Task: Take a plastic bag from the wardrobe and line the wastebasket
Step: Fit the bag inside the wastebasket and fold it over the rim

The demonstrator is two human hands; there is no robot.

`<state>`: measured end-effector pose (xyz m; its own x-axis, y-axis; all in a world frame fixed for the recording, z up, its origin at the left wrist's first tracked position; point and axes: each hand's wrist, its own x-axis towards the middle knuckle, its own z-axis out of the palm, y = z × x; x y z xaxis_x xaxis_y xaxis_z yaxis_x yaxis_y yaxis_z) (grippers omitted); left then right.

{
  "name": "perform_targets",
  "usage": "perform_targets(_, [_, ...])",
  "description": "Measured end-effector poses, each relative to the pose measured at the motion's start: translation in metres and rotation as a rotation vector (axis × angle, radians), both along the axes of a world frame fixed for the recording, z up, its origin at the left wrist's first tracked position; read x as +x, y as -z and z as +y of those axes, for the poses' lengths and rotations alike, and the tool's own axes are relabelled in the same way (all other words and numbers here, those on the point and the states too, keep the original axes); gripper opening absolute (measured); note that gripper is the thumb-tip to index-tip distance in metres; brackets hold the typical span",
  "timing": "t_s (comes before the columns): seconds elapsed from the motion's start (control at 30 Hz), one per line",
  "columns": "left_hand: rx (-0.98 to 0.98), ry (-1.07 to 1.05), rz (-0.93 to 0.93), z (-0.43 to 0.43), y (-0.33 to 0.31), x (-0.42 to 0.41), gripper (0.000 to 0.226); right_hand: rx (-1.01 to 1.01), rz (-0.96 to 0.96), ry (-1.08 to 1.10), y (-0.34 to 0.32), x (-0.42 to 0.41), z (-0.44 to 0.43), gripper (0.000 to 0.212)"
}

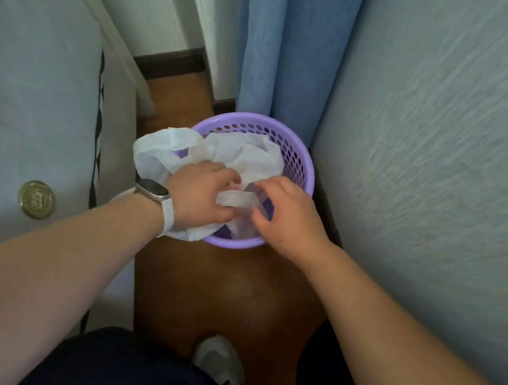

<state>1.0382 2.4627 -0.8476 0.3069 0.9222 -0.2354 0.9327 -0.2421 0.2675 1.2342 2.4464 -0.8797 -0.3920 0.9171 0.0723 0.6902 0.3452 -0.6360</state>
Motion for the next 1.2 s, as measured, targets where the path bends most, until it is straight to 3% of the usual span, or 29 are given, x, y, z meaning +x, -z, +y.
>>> perform_targets(0.1, [0.04, 0.016, -0.052, -0.005, -0.018, 0.004, 0.059, -0.013, 0.002, -0.022, -0.003, 0.0, -0.001, 0.042])
perform_targets(0.2, [0.113, 0.007, -0.12, -0.014, -0.042, 0.001, 0.051, -0.035, 0.018, -0.048, -0.009, -0.007, -0.007, 0.047])
perform_targets(0.4, [0.257, 0.196, 0.088, -0.006, -0.087, -0.028, 0.029, 0.001, -0.033, -0.229, -0.014, -0.04, -0.027, 0.051])
perform_targets(0.6, [0.11, 0.078, 0.185, -0.002, -0.069, -0.047, 0.052, 0.082, -0.096, -0.203, -0.02, -0.046, -0.029, 0.043])
perform_targets(0.83, [-0.102, -0.031, 0.233, 0.0, -0.044, -0.055, 0.049, 0.083, -0.069, -0.177, -0.016, -0.03, -0.02, 0.009])
perform_targets(1.03, [-0.17, 0.059, 0.241, 0.002, -0.031, -0.066, 0.033, 0.034, -0.011, 0.056, -0.015, 0.011, 0.005, 0.008])
perform_targets(1.13, [-0.126, 0.016, 0.307, 0.0, -0.025, -0.065, 0.054, 0.043, -0.038, 0.111, -0.017, 0.026, 0.009, 0.011])
perform_targets(1.2, [-0.102, 0.007, 0.325, 0.0, -0.021, -0.064, 0.053, 0.021, -0.034, 0.139, -0.017, 0.035, 0.007, 0.011])
